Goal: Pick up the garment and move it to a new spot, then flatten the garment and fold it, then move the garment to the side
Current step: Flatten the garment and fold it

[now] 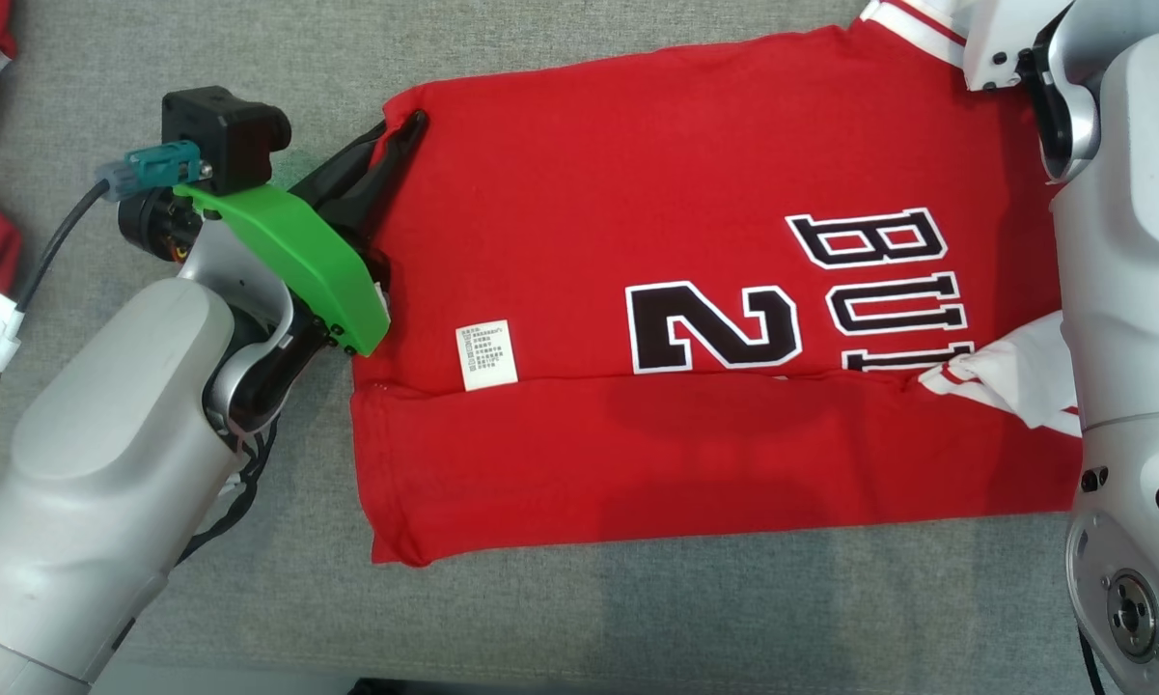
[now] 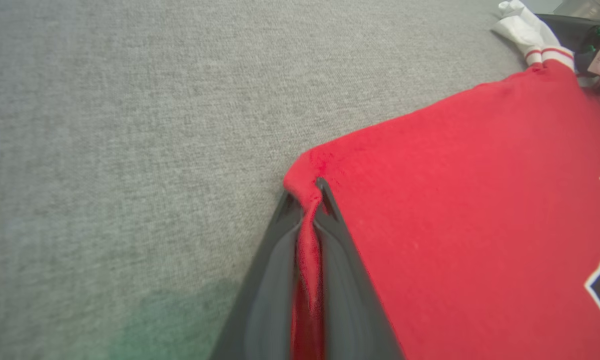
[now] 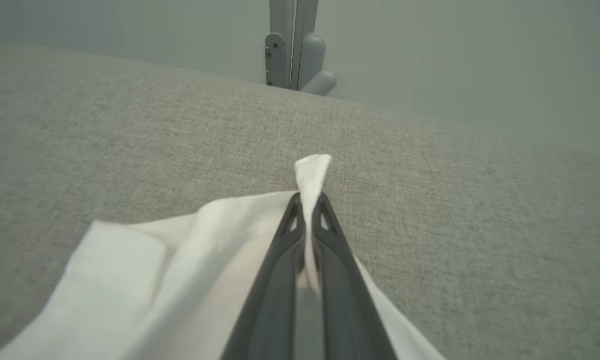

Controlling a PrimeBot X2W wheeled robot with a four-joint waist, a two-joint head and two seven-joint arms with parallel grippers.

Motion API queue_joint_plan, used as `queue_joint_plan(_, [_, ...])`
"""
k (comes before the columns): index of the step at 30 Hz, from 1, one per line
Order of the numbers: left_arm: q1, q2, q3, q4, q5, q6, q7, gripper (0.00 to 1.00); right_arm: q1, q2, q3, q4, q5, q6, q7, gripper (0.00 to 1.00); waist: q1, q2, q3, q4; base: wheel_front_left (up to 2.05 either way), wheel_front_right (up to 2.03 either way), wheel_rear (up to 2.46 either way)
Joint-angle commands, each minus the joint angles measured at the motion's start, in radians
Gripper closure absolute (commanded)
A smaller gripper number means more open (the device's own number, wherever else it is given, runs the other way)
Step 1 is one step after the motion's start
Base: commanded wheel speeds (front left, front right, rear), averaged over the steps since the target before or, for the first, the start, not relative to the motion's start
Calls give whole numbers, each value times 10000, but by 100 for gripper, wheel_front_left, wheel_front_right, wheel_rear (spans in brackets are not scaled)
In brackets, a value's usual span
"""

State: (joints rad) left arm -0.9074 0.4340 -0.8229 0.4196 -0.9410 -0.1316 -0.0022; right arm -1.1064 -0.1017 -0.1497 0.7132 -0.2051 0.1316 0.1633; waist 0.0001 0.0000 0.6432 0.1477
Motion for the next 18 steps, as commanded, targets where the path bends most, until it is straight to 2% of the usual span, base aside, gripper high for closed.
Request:
queue_joint_plan(1, [155,131,-233,107,-115,23,-48,100,155,-40,-50,-44,106,-18,-250,100,-1,0,-144,-62,0,0,0])
queue_joint_plan(10, [376,706,-201,-474,-119,34,-509,100,848,66,311,-1001,1107,-18,-1139,100,-1,0,-819,-392,0,0,0])
queue_joint_plan(18, [1192,1272,-188,-1563,-104,493,-653,100,2719,-60,852,-2618,2246,-18,-1285,100,-1,0,-1579,-783,0,0,0])
